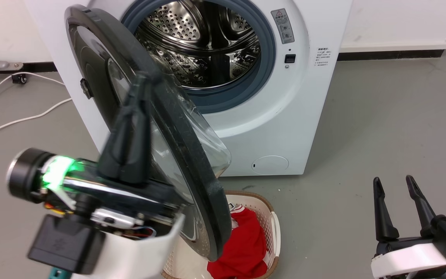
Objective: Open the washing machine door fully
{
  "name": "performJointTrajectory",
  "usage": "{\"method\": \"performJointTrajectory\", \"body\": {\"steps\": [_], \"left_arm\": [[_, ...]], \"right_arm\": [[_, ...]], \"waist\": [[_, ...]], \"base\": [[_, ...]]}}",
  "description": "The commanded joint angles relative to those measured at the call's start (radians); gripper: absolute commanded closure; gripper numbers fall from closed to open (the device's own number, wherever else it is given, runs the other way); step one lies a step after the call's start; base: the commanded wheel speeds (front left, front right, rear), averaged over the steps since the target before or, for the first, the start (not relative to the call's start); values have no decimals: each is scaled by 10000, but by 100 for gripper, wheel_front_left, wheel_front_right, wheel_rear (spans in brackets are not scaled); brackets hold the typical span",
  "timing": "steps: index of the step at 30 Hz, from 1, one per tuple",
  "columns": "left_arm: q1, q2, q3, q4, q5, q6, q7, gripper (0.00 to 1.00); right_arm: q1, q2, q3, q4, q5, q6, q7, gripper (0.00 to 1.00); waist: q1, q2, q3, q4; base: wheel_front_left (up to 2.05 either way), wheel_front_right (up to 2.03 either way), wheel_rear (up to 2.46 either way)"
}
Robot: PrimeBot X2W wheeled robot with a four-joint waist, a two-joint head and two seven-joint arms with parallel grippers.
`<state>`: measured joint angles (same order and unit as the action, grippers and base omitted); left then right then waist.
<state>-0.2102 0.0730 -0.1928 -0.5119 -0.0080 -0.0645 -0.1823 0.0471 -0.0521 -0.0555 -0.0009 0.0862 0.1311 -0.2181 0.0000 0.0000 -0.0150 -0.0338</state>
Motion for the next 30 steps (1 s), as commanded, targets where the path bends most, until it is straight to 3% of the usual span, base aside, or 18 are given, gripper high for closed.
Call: {"method": "performJointTrajectory", "body": {"steps": [1,10,17,30], "left_arm": [[-44,-29,-134,-51,-47,-49,75,100],[507,-135,-1644,-5,-768,-199,1189,100],[1019,-136,-2742,863,-1210,-377,1857,100],[2124,-4,-3374,2912,-1429,-100,2499,100]], "right_arm": [[75,34,-16,-35,20,-6,23,0],[130,32,-63,-31,102,-6,59,0],[145,32,-91,-20,160,-6,116,0],[125,32,51,45,251,-6,207,0]], "waist": [[0,0,-3,2],[0,0,12,57],[0,0,71,202],[0,0,100,183]], "base": [[0,0,0],[0,0,0],[0,0,0],[0,0,0]]}}
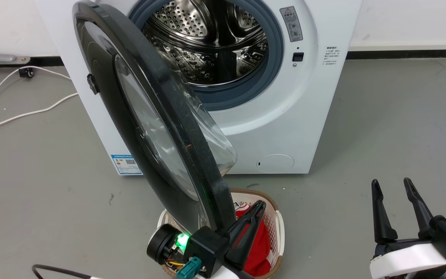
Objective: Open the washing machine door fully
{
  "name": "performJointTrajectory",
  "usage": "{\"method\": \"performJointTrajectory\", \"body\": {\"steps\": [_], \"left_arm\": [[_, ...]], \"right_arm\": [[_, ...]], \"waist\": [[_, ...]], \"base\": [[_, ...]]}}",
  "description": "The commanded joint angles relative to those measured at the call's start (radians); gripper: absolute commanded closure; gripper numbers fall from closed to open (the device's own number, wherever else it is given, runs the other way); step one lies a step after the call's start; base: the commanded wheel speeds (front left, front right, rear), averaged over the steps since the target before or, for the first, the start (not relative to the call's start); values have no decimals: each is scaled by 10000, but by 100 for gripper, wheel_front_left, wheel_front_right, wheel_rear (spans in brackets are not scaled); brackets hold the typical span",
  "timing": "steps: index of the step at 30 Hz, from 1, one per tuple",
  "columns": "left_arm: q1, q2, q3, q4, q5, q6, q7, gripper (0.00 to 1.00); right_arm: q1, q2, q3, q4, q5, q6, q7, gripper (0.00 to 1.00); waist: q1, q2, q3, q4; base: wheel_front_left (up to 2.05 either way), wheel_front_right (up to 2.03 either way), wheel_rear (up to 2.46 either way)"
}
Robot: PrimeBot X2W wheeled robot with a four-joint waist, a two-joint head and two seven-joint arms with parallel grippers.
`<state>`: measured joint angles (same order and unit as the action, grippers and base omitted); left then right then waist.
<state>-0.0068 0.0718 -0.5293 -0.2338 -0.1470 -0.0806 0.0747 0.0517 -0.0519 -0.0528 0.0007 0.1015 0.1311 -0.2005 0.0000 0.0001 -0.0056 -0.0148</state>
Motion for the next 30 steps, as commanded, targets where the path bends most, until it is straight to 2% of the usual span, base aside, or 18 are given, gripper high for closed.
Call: {"method": "performJointTrajectory", "body": {"steps": [1,7,16,24,30], "left_arm": [[132,0,-8,275,-43,113,-115,100],[-226,-96,44,1135,-156,383,-636,100],[-1143,-188,49,2373,-424,1077,-1502,100],[-1332,-182,144,2884,-484,1317,-1839,100],[-1204,31,359,3163,-607,1483,-1987,100]], "right_arm": [[78,31,42,40,99,-6,43,0],[-50,31,117,97,196,-6,26,0],[-171,31,197,185,228,-6,-15,0],[-178,31,214,212,339,-6,-33,0],[-193,31,222,255,392,-6,4,0]], "waist": [[0,-1,16,-16],[0,-1,85,-62],[0,-1,165,-279],[0,-1,171,-252],[0,-1,157,-166]], "base": [[0,0,0],[0,0,0],[0,0,0],[0,0,0],[0,0,0]]}}
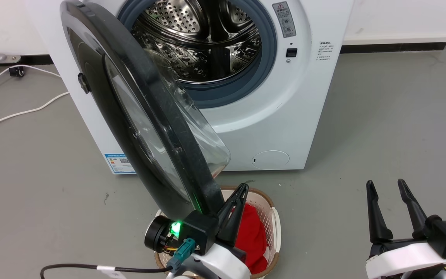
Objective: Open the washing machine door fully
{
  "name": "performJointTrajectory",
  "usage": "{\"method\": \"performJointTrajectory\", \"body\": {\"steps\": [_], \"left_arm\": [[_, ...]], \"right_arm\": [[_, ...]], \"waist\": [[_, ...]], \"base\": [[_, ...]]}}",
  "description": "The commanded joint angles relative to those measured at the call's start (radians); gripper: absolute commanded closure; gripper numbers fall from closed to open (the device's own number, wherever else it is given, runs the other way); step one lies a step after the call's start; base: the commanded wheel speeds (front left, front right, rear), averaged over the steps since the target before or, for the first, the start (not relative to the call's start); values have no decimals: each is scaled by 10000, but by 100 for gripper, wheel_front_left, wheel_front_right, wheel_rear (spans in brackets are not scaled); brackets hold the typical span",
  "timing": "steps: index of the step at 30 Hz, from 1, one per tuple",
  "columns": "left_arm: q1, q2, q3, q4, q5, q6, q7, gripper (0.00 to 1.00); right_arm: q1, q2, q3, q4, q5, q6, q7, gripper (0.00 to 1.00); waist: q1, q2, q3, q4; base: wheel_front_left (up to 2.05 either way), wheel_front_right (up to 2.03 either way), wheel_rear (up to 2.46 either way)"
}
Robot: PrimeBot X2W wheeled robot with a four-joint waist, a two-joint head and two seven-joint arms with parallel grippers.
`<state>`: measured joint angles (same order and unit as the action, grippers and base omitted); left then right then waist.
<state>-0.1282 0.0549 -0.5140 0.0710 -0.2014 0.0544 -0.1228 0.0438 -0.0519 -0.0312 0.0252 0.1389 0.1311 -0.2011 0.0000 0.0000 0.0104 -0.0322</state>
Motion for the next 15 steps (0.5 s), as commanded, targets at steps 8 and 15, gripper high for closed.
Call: {"method": "performJointTrajectory", "body": {"steps": [8,15], "left_arm": [[707,455,499,-441,-169,613,167,100],[1406,739,710,-1343,-205,1012,363,100]], "right_arm": [[70,31,-80,24,115,-6,11,0],[192,31,-150,-4,139,-6,25,0]], "waist": [[0,0,-127,166],[0,0,-184,554]], "base": [[0,0,0],[0,0,0]]}}
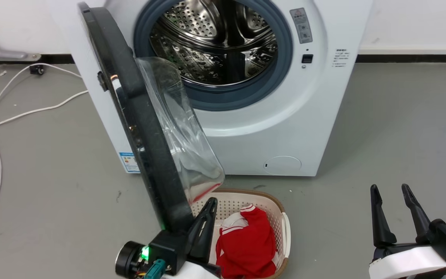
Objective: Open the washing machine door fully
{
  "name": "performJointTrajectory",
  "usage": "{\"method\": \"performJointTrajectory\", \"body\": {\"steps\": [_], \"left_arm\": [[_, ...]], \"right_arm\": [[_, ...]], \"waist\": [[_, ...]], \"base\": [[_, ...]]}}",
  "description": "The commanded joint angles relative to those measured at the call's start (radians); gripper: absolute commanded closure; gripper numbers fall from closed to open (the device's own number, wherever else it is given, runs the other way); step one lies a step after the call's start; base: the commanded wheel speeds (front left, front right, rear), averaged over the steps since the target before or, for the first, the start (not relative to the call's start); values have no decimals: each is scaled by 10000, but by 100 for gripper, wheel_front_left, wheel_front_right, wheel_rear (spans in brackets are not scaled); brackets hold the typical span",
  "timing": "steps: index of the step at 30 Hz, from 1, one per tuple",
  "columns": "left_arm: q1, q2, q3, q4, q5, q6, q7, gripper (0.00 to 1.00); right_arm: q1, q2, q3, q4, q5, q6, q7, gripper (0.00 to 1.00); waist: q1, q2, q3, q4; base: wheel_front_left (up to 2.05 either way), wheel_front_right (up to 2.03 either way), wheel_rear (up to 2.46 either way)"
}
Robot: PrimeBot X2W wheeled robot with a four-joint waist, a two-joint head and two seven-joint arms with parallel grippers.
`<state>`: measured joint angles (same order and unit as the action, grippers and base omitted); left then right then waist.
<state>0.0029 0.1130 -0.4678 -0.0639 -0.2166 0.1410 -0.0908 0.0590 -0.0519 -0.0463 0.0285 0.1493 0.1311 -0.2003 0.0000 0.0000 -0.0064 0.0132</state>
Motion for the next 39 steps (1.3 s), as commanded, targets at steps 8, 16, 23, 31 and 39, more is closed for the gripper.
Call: {"method": "performJointTrajectory", "body": {"steps": [8,16,23,31,39], "left_arm": [[761,434,506,-822,-99,542,242,100],[1296,843,1074,-1279,-160,1008,359,100],[1410,1199,1915,-1448,-344,1421,324,100],[1123,1670,3096,-1098,-739,1626,-64,100],[706,1995,4318,-346,-1317,1786,-618,100]], "right_arm": [[138,29,-54,-97,51,-6,-3,0],[93,28,-68,-113,75,-6,15,0],[48,28,-54,-143,42,-6,38,0],[-82,28,-60,-235,-41,-6,148,0],[-243,28,-106,-391,-120,-6,246,0]], "waist": [[0,0,-59,791],[0,0,-54,1351],[0,0,43,1530],[0,0,240,1471],[0,0,612,1385]], "base": [[0,0,0],[0,0,0],[0,0,0],[0,0,0],[0,0,0]]}}
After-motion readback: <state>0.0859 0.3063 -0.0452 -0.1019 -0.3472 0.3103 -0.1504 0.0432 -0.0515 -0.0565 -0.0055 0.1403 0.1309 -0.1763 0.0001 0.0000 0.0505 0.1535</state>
